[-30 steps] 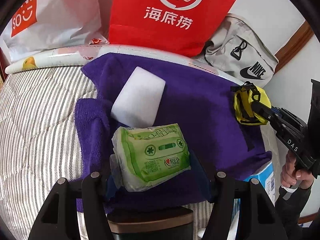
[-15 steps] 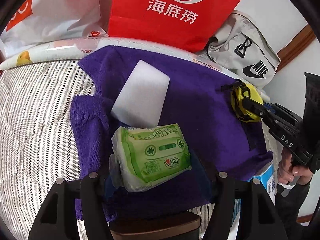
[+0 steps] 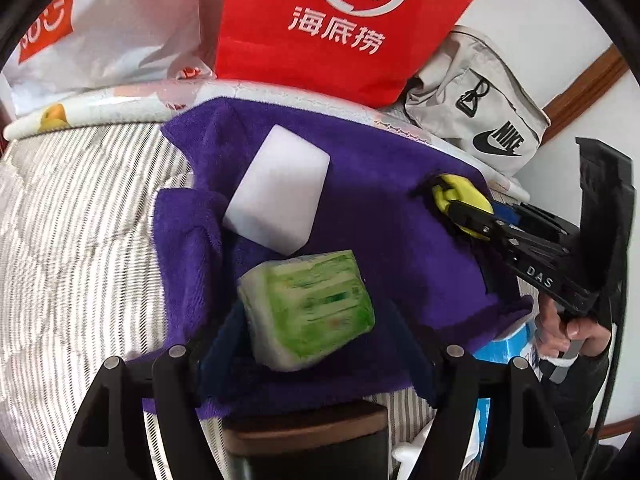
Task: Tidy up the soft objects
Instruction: 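Lower the yellow pouch onto the towel and open the right tool while the left tool releases the green pack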
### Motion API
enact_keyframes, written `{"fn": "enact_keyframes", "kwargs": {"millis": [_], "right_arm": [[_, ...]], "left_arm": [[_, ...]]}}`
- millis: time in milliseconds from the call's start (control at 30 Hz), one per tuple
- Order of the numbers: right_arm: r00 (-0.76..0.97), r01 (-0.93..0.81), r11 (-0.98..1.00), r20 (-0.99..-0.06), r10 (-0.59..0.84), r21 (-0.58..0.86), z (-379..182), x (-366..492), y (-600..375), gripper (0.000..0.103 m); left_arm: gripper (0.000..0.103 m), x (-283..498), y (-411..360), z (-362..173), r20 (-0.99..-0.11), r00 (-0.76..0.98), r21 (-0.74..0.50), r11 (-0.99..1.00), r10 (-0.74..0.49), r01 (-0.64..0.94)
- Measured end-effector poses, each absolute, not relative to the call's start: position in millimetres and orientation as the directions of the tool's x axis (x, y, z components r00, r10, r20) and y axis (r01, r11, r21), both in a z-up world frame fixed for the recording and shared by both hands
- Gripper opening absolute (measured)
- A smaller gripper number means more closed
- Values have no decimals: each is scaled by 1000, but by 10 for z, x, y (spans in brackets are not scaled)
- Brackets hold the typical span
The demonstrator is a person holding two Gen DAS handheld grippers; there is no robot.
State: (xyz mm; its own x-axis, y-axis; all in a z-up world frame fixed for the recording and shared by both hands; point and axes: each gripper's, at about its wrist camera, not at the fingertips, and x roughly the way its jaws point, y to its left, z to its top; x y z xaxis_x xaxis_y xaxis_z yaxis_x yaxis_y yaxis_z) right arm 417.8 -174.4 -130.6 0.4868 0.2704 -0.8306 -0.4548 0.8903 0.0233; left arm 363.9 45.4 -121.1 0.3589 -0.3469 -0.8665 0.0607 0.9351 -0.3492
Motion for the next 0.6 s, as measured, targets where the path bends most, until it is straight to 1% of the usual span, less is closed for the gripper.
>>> {"fn": "enact_keyframes", "kwargs": {"millis": [33,67,267,600], "right_arm": [[491,-443,896,-832,260,18,-1306,4182,-1754,41],[495,-435,900,-830,257,19,-1300,4188,-1762,43],[513,-410,910,-809,286,62,-1150,4036,-1870,44],[570,-399,916,-769,290,50,-780,3318,-1949,47]], "left_arm": [[73,3610,462,-1187,-866,363,-345,936,-344,65],[73,3589,468,-1167,-864,366,-345,936,-345,67],[73,3424,528,-1010,-854,395,-340,938,-338,67],[73,2895,682,-794,-834,450,-335,941,-318,44]]}}
